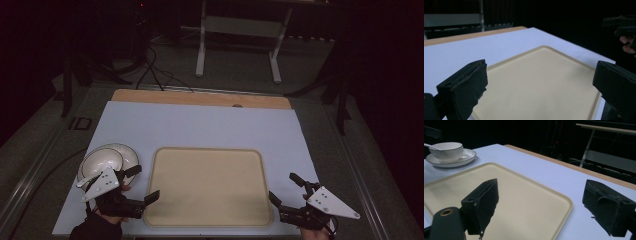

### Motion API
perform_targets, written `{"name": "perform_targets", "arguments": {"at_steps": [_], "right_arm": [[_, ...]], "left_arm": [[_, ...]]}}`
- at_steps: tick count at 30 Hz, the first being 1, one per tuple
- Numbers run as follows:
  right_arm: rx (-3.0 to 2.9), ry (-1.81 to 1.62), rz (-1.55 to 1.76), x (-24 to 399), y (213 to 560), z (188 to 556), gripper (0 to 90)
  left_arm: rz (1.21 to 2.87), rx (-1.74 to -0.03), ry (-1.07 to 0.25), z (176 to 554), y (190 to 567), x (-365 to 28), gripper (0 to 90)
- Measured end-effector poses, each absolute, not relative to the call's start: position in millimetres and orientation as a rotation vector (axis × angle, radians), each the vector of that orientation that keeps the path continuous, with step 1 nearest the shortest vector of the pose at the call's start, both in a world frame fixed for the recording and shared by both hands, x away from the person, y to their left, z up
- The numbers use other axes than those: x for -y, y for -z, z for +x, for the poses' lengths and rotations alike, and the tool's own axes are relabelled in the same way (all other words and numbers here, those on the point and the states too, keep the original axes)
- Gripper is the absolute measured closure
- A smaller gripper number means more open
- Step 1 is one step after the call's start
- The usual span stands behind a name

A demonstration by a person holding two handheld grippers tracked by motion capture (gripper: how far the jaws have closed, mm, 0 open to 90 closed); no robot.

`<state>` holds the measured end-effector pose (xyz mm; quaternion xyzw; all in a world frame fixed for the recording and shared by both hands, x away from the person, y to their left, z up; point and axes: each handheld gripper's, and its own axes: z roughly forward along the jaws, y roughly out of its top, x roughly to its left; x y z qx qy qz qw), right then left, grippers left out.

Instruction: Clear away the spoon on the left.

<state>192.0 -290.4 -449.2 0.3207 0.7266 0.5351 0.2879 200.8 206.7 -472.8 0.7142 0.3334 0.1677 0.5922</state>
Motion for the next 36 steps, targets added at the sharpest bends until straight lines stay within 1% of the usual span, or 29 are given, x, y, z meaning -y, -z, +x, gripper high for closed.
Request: {"name": "perform_targets", "arguments": {"at_steps": [6, 10, 14, 20, 27, 30, 35, 36], "right_arm": [[-1.969, -1.412, 0.843, 288.1, 449.2, 192.0, 11.5], [-1.961, -1.413, 0.842, 290.1, 449.1, 190.7, 11.1], [-1.981, -1.424, 0.852, 291.6, 450.8, 192.7, 11.1], [-1.977, -1.444, 0.820, 289.4, 448.8, 189.9, 11.2], [-1.974, -1.427, 0.802, 285.2, 448.2, 189.3, 11.2], [-1.979, -1.407, 0.787, 282.1, 448.2, 188.0, 12.5], [-1.967, -1.425, 0.757, 280.4, 445.7, 185.1, 12.5], [-1.968, -1.432, 0.754, 280.4, 445.8, 184.7, 12.5]], "left_arm": [[1.701, -0.754, -0.390, 200.1, 471.7, -204.8, 0.1], [1.723, -0.739, -0.355, 201.4, 469.5, -198.0, 0.1], [1.779, -0.683, -0.306, 200.4, 463.2, -186.6, 0.1], [1.813, -0.631, -0.281, 196.4, 453.6, -180.7, 0.1], [1.826, -0.602, -0.273, 193.9, 441.8, -181.9, 0.1], [1.843, -0.576, -0.265, 194.0, 436.2, -181.4, 0.1], [1.853, -0.580, -0.266, 196.1, 427.9, -181.3, 0.2], [1.855, -0.576, -0.282, 196.6, 423.2, -182.7, 0.2]]}}
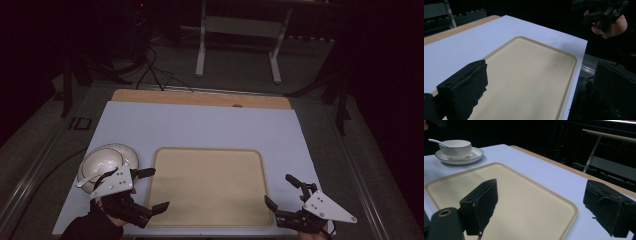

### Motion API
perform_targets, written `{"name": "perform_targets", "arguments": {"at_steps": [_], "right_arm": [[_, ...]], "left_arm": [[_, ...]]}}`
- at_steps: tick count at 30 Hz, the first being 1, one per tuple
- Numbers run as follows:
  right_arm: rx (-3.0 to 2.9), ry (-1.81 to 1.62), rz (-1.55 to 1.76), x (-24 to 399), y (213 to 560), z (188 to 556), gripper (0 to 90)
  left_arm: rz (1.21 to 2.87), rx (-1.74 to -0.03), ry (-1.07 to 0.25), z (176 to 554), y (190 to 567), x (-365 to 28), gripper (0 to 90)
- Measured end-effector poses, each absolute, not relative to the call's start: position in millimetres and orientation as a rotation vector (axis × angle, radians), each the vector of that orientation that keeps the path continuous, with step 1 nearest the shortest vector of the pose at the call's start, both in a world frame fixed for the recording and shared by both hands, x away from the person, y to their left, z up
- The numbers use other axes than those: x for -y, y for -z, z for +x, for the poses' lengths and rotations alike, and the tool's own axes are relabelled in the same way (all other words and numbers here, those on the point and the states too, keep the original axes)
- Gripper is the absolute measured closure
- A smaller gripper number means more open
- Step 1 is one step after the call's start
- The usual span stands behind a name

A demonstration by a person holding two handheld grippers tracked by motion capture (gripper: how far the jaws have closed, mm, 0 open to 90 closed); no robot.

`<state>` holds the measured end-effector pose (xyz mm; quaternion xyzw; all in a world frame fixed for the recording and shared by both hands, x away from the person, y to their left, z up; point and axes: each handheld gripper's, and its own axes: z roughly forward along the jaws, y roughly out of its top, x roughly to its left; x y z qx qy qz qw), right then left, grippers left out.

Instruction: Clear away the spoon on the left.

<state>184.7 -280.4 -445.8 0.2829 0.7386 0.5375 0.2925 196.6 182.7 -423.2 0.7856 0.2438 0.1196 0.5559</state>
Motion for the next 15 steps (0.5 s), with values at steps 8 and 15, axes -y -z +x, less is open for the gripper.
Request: {"name": "perform_targets", "arguments": {"at_steps": [8, 15], "right_arm": [[-1.977, -1.439, 0.761, 280.2, 447.1, 186.4, 12.4], [-1.988, -1.435, 0.758, 278.8, 448.3, 187.9, 12.4]], "left_arm": [[1.836, -0.578, -0.324, 200.0, 395.8, -193.2, 0.7], [1.822, -0.588, -0.342, 202.9, 379.7, -201.2, 0.8]]}}
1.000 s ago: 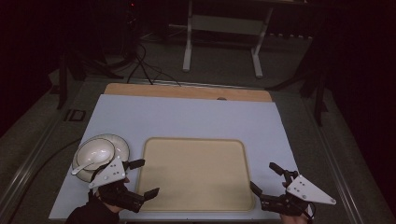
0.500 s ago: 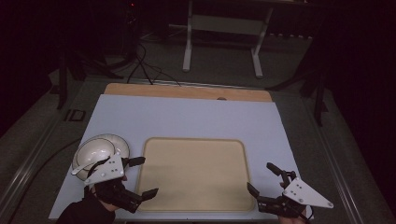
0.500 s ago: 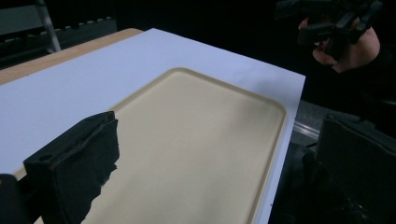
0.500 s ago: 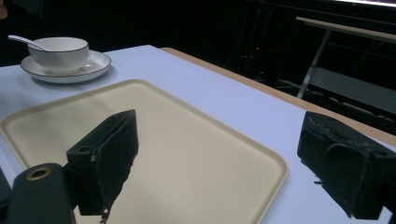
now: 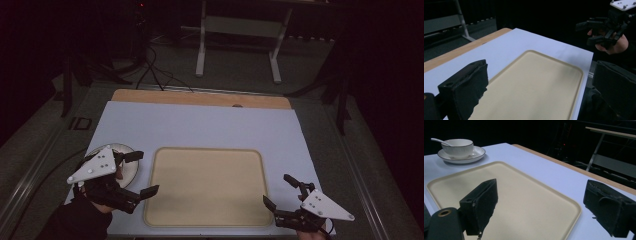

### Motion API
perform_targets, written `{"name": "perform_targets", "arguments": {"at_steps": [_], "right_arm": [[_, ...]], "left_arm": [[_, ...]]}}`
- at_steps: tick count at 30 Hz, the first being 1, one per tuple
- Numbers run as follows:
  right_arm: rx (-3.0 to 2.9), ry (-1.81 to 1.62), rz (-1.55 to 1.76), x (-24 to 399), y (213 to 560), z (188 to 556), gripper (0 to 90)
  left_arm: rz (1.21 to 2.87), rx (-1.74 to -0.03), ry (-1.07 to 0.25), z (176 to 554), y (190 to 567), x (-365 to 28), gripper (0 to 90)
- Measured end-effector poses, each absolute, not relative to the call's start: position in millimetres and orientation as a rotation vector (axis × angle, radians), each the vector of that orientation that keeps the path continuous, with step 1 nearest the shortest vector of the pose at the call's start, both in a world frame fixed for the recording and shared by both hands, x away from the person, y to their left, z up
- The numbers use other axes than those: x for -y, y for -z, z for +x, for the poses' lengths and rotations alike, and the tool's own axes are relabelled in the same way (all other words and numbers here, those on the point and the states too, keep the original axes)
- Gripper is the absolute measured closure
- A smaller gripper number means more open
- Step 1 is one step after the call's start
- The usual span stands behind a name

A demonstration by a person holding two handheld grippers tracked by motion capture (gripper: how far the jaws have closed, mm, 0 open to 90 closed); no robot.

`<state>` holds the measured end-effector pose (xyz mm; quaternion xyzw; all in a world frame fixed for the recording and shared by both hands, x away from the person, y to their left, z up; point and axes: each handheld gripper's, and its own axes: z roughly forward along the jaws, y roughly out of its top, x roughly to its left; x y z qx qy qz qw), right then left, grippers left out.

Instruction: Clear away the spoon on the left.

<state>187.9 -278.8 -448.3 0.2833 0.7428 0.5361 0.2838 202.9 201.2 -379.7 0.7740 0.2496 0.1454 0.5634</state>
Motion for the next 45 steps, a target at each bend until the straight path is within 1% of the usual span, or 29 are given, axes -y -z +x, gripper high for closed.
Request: {"name": "perform_targets", "arguments": {"at_steps": [7, 20, 23, 26, 31, 36, 39, 42, 45], "right_arm": [[-1.986, -1.435, 0.761, 278.9, 448.4, 188.0, 12.3], [-1.982, -1.435, 0.761, 278.7, 448.4, 187.8, 12.4], [-1.983, -1.431, 0.760, 278.6, 448.6, 187.8, 12.4], [-1.983, -1.430, 0.760, 278.3, 448.6, 187.8, 12.4], [-1.988, -1.429, 0.759, 277.5, 449.0, 187.9, 12.4], [-1.988, -1.430, 0.757, 277.3, 449.1, 187.8, 12.4], [-1.989, -1.429, 0.756, 277.0, 449.3, 188.1, 12.4], [-1.992, -1.424, 0.754, 276.3, 449.6, 188.2, 12.4], [-1.992, -1.423, 0.752, 275.9, 449.7, 188.2, 12.4]], "left_arm": [[1.806, -0.623, -0.372, 204.9, 368.1, -213.6, 0.7], [1.759, -0.775, -0.468, 208.9, 358.2, -249.4, 0.8], [1.747, -0.870, -0.489, 209.4, 365.0, -266.2, 1.4], [1.741, -0.898, -0.491, 208.7, 368.7, -271.9, 1.4], [1.714, -0.973, -0.501, 204.9, 380.8, -289.6, 3.9], [1.676, -1.078, -0.511, 197.7, 395.6, -312.0, 4.8], [1.662, -1.112, -0.503, 195.6, 400.8, -318.2, 5.4], [1.645, -1.187, -0.481, 192.7, 413.3, -329.8, 6.3], [1.635, -1.212, -0.471, 191.6, 418.2, -334.2, 7.0]]}}
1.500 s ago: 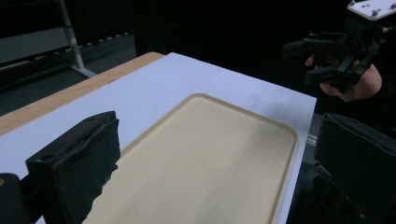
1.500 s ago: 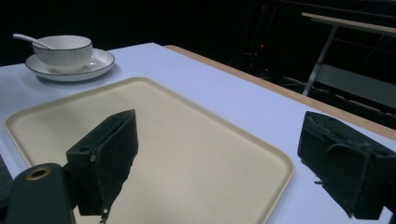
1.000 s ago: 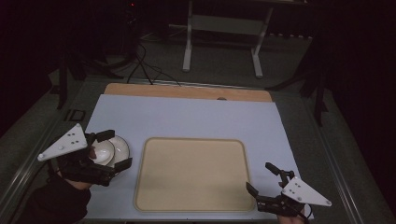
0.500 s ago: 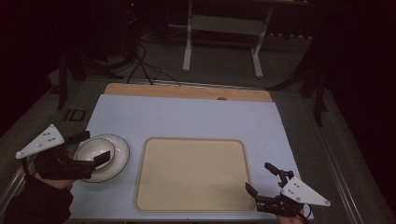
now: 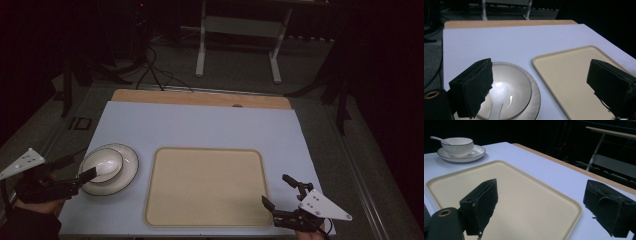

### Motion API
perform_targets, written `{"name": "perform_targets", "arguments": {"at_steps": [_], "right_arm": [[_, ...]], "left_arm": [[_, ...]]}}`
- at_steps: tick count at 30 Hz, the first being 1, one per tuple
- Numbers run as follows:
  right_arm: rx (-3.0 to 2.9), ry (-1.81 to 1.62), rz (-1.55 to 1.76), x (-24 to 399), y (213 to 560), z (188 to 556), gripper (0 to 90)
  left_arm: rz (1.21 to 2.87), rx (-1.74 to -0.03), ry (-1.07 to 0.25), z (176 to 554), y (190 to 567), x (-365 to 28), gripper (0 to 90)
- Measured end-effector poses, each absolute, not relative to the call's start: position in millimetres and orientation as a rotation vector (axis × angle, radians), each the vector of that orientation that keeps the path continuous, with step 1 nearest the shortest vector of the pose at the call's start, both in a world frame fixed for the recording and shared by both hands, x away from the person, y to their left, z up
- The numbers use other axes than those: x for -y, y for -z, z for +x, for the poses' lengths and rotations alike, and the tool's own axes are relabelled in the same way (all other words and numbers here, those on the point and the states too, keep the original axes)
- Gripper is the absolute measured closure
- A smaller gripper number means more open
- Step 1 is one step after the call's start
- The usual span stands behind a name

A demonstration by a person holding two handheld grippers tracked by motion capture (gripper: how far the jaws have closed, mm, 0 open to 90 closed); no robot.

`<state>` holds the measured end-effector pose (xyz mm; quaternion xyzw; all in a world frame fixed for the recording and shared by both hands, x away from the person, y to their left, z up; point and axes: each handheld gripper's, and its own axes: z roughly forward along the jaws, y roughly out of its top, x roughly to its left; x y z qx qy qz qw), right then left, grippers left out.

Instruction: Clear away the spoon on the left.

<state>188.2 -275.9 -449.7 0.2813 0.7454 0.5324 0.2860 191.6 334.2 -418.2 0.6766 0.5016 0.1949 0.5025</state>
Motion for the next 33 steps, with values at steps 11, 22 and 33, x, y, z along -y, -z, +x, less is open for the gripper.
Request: {"name": "perform_targets", "arguments": {"at_steps": [11, 22, 33], "right_arm": [[-2.002, -1.419, 0.758, 274.3, 450.8, 188.9, 12.5], [-2.006, -1.409, 0.757, 272.9, 451.5, 189.1, 12.5], [-2.009, -1.400, 0.756, 272.1, 452.2, 189.3, 12.7]], "left_arm": [[1.619, -1.385, -0.422, 187.5, 438.7, -354.0, 11.1], [1.562, -1.523, -0.323, 183.7, 456.9, -363.4, 17.7], [1.477, -1.634, -0.200, 186.2, 475.6, -370.8, 28.2]]}}
